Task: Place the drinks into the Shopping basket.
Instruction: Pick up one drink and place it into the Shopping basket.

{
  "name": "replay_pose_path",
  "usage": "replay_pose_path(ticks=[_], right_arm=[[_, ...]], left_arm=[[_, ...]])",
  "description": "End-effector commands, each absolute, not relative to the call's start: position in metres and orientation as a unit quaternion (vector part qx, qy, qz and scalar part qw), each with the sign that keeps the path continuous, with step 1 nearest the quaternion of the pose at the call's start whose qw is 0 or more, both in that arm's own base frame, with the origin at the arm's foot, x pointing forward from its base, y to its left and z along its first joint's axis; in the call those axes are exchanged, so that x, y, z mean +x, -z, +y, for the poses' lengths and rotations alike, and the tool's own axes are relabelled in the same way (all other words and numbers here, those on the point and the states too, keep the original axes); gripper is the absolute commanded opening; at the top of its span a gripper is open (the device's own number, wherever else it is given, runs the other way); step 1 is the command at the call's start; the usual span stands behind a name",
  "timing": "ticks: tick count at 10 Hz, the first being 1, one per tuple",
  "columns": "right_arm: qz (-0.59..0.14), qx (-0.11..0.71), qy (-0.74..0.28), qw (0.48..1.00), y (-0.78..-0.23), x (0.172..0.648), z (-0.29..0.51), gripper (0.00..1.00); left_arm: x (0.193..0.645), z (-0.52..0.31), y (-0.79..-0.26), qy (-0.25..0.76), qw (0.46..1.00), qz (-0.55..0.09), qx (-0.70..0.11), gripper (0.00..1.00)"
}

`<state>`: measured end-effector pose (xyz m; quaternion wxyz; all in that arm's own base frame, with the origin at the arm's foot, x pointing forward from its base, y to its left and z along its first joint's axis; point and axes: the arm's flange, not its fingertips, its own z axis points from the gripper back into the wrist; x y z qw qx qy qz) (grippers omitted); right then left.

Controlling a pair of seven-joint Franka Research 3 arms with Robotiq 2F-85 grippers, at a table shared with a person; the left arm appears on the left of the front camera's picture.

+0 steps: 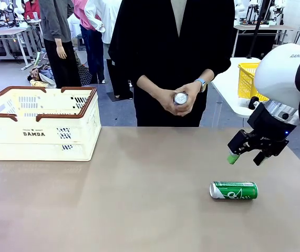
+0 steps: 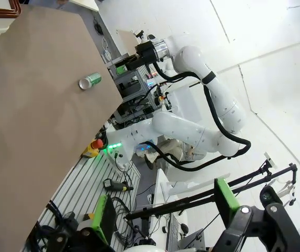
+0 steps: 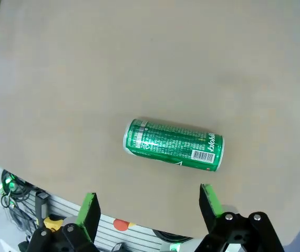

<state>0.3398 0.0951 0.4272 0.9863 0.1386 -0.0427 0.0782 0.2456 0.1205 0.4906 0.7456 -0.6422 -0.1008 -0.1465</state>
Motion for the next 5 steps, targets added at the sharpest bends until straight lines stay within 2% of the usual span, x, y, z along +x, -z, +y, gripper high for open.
replay_pose_path(ticks=[1, 2, 3, 4, 5], right_arm=[[0.025, 0.219, -0.312, 0.924, -0.424, 0.347, 0.102, 1.0], [0.069, 0.195, -0.524, 0.826, -0.421, 0.351, 0.101, 1.0], [0.072, 0.207, -0.644, 0.733, -0.424, 0.35, 0.095, 1.0], [0.075, 0.183, -0.704, 0.682, -0.424, 0.348, 0.09, 1.0], [0.05, 0.174, -0.723, 0.666, -0.424, 0.345, 0.092, 1.0]], left_arm=[[0.245, 0.119, -0.494, 0.144, 0.736, -0.107, -0.653, 1.0], [0.245, 0.119, -0.494, 0.144, 0.736, -0.107, -0.653, 1.0], [0.245, 0.119, -0.494, 0.144, 0.736, -0.107, -0.653, 1.0], [0.245, 0.119, -0.494, 0.144, 0.736, -0.107, -0.653, 1.0], [0.245, 0.119, -0.494, 0.144, 0.736, -0.107, -0.653, 1.0]])
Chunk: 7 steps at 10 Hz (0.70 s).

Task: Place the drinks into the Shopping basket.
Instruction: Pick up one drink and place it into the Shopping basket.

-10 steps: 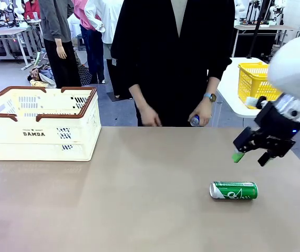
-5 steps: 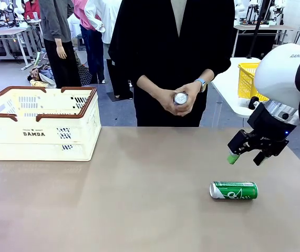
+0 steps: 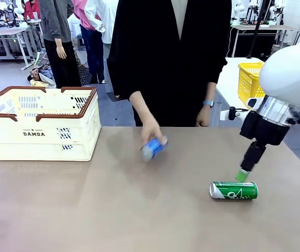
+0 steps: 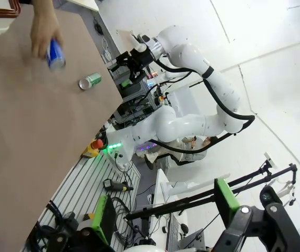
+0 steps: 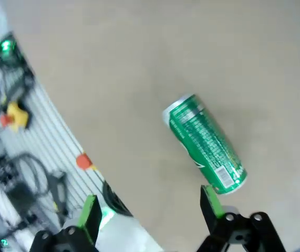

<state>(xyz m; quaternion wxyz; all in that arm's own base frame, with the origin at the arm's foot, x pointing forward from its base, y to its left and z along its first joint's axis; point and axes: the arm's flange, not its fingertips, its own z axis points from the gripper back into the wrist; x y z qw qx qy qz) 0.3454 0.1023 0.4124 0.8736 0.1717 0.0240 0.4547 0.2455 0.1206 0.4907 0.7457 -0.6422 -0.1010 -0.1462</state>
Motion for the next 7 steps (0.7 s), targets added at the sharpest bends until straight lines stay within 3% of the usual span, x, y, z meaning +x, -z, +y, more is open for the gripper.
replay_pose_path(ticks=[1, 2, 3, 5, 7], right_arm=[[-0.011, 0.171, -0.716, 0.677, -0.422, 0.348, 0.1, 1.0], [-0.032, 0.151, -0.7, 0.697, -0.42, 0.349, 0.105, 1.0], [-0.002, 0.116, -0.688, 0.716, -0.428, 0.335, 0.087, 1.0], [-0.085, 0.155, -0.614, 0.769, -0.482, 0.279, -0.029, 1.0], [-0.167, 0.183, -0.57, 0.783, -0.495, 0.237, -0.092, 1.0]], left_arm=[[0.245, 0.119, -0.494, 0.144, 0.736, -0.107, -0.653, 1.0], [0.245, 0.119, -0.494, 0.144, 0.736, -0.107, -0.653, 1.0], [0.245, 0.119, -0.494, 0.144, 0.736, -0.107, -0.653, 1.0], [0.245, 0.119, -0.494, 0.144, 0.736, -0.107, -0.653, 1.0], [0.245, 0.119, -0.494, 0.144, 0.736, -0.107, -0.653, 1.0]])
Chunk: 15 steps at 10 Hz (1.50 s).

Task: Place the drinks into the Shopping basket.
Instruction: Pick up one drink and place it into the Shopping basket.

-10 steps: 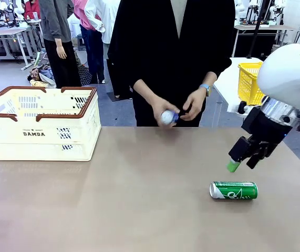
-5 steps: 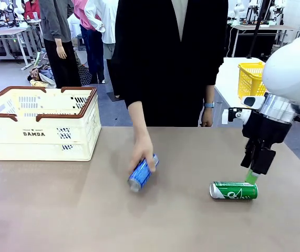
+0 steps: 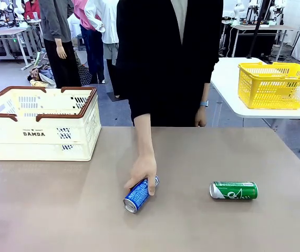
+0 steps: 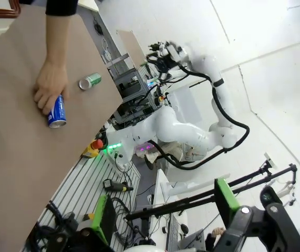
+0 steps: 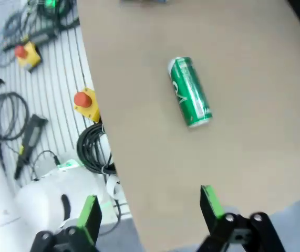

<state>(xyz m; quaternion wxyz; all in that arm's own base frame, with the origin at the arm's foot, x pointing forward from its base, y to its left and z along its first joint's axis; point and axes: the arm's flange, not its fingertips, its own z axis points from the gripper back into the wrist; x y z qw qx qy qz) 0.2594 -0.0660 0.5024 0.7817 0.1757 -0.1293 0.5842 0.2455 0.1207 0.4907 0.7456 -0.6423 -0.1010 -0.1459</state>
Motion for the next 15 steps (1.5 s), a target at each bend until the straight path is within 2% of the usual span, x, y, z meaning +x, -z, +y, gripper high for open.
replay_pose_path(ticks=[1, 4, 7, 9, 11, 12, 13, 14, 15], right_arm=[[-0.182, 0.191, -0.551, 0.792, -0.484, 0.233, -0.102, 1.0], [-0.164, 0.175, -0.553, 0.798, -0.458, 0.255, -0.077, 1.0], [-0.079, 0.133, -0.603, 0.783, -0.435, 0.311, 0.027, 1.0], [-0.054, 0.102, -0.616, 0.779, -0.41, 0.339, 0.096, 1.0], [-0.037, 0.086, -0.638, 0.764, -0.381, 0.343, 0.132, 1.0], [-0.039, 0.082, -0.631, 0.771, -0.374, 0.344, 0.137, 1.0], [-0.07, 0.111, -0.59, 0.797, -0.384, 0.344, 0.133, 1.0], [-0.032, 0.096, -0.647, 0.756, -0.386, 0.352, 0.146, 1.0], [-0.032, 0.096, -0.647, 0.756, -0.386, 0.352, 0.146, 1.0]], left_arm=[[0.245, 0.119, -0.494, 0.144, 0.736, -0.107, -0.653, 1.0], [0.245, 0.119, -0.494, 0.144, 0.736, -0.107, -0.653, 1.0], [0.245, 0.119, -0.494, 0.144, 0.736, -0.107, -0.653, 1.0], [0.245, 0.119, -0.494, 0.144, 0.736, -0.107, -0.653, 1.0], [0.245, 0.119, -0.494, 0.144, 0.736, -0.107, -0.653, 1.0], [0.245, 0.119, -0.494, 0.144, 0.736, -0.107, -0.653, 1.0], [0.245, 0.119, -0.494, 0.144, 0.736, -0.107, -0.653, 1.0], [0.245, 0.119, -0.494, 0.144, 0.736, -0.107, -0.653, 1.0], [0.245, 0.119, -0.494, 0.144, 0.736, -0.107, -0.653, 1.0]])
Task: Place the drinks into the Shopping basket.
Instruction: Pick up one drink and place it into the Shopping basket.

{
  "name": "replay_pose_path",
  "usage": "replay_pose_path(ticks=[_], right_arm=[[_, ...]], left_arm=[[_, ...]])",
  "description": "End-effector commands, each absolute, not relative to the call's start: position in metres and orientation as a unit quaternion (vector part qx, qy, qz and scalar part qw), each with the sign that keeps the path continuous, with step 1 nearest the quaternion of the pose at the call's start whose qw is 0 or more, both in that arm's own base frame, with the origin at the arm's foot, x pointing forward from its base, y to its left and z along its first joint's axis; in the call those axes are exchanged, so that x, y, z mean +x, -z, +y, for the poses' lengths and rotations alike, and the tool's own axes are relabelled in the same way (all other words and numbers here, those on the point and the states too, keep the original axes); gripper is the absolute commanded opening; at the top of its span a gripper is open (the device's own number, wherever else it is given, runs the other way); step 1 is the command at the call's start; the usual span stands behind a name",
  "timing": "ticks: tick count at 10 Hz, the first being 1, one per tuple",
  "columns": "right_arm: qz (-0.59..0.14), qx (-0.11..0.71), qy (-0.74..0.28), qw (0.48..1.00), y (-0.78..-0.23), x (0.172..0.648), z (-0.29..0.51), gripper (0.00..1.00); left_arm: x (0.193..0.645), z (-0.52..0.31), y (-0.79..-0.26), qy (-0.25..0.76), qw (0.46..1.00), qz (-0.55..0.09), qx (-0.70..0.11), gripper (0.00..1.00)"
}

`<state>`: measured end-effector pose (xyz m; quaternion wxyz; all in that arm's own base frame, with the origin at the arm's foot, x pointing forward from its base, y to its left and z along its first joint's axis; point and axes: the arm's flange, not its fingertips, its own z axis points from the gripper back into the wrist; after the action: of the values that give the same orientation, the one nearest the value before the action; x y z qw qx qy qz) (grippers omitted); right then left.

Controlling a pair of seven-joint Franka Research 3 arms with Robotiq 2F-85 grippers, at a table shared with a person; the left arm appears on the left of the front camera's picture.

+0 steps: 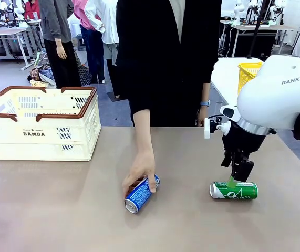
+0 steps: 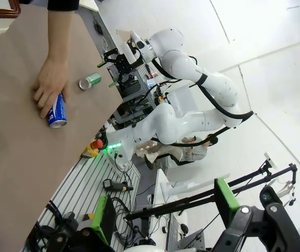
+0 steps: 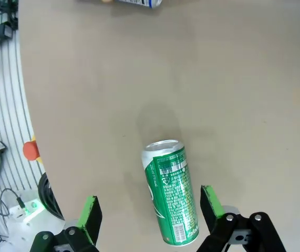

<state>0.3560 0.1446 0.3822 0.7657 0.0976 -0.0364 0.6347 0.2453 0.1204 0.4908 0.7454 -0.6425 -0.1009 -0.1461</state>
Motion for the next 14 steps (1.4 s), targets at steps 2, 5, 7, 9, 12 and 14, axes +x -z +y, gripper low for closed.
replay_pose_path(ticks=[2, 5, 7, 9, 12, 14], right_arm=[[-0.032, 0.121, -0.652, 0.748, -0.388, 0.356, 0.112, 1.0], [-0.076, 0.149, -0.63, 0.759, -0.418, 0.319, -0.008, 1.0], [-0.103, 0.155, -0.607, 0.773, -0.416, 0.296, -0.048, 1.0], [-0.125, 0.166, -0.602, 0.771, -0.407, 0.285, -0.063, 1.0], [-0.127, 0.145, -0.621, 0.76, -0.403, 0.305, -0.028, 1.0], [-0.09, 0.125, -0.654, 0.74, -0.39, 0.329, 0.027, 1.0]], left_arm=[[0.245, 0.119, -0.494, 0.144, 0.736, -0.107, -0.653, 1.0], [0.245, 0.119, -0.494, 0.144, 0.736, -0.107, -0.653, 1.0], [0.245, 0.119, -0.494, 0.144, 0.736, -0.107, -0.653, 1.0], [0.245, 0.119, -0.494, 0.144, 0.736, -0.107, -0.653, 1.0], [0.245, 0.119, -0.494, 0.144, 0.736, -0.107, -0.653, 1.0], [0.245, 0.119, -0.494, 0.144, 0.736, -0.107, -0.653, 1.0]])
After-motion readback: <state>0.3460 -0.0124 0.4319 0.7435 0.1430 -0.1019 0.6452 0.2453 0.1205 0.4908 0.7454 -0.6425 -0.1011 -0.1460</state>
